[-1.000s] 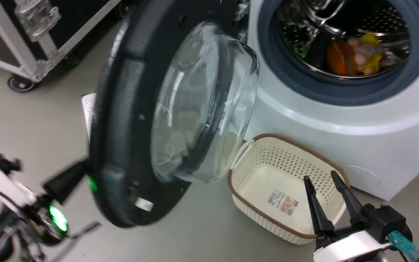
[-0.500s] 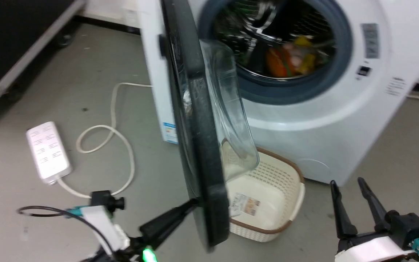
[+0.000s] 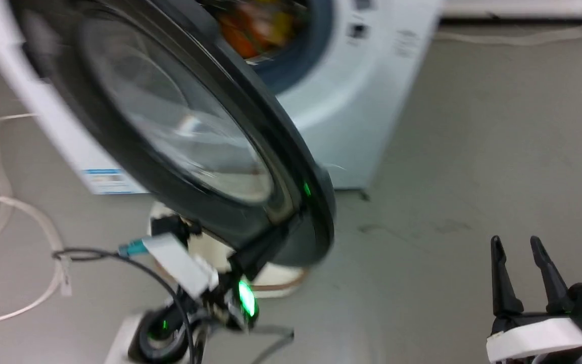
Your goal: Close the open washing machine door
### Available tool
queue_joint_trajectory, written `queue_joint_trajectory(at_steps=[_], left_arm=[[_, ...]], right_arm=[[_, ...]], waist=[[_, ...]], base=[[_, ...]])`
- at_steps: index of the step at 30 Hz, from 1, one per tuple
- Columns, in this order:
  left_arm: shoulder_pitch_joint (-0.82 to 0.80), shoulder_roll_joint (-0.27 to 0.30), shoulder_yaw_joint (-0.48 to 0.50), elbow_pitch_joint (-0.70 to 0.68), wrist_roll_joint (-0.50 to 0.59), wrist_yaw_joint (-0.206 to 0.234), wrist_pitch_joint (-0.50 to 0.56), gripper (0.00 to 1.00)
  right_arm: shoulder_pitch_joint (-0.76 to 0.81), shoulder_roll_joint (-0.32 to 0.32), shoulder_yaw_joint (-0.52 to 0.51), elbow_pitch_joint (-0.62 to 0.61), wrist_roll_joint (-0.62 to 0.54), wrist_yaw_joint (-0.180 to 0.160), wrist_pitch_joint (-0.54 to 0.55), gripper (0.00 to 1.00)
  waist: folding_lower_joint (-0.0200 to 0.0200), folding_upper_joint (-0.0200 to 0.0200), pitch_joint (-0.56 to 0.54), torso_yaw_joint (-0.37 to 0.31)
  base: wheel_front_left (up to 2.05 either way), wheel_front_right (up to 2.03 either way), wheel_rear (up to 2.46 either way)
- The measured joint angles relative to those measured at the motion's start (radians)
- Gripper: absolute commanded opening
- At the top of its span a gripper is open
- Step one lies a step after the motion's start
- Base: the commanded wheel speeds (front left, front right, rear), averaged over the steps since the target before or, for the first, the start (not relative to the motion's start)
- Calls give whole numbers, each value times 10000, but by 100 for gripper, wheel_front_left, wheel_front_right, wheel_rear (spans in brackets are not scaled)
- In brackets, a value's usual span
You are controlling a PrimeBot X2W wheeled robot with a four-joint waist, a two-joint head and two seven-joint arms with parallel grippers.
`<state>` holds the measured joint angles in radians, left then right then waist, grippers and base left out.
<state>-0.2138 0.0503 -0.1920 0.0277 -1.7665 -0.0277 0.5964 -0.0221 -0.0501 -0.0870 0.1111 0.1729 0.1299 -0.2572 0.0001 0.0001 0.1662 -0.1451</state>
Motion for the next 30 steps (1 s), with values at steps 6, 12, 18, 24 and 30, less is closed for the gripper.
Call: queue_joint_trajectory(at_steps=[6, 12, 18, 24, 30], left_arm=[[-1683, -4, 236, 999, 104, 155, -2006, 0], [-3570, -19, 489, 2123, 84, 247, -3476, 0], [-4864, -17, 713, 3522, -238, 40, -4174, 0], [-4875, -19, 249, 4381, -113, -550, -4153, 0], [-3355, 259, -343, 3856, 965, -903, -4328, 25]], right_arm=[[-100, 2, 263, 94, 573, 0, 0, 100], [-117, 2, 499, 215, 945, 0, 0, 100], [-116, 0, 665, 268, 1032, 0, 0, 100], [-111, 0, 713, 79, 959, 0, 0, 100], [-69, 0, 779, -355, 644, 0, 0, 100]], waist=[[0, 0, 730, -1447], [1, 0, 1361, -2674], [1, 0, 1674, -3356], [-1, 0, 1378, -3000], [-1, 0, 770, -2188]], base=[[0, 0, 0], [0, 0, 0], [0, 0, 0], [0, 0, 0], [0, 0, 0]])
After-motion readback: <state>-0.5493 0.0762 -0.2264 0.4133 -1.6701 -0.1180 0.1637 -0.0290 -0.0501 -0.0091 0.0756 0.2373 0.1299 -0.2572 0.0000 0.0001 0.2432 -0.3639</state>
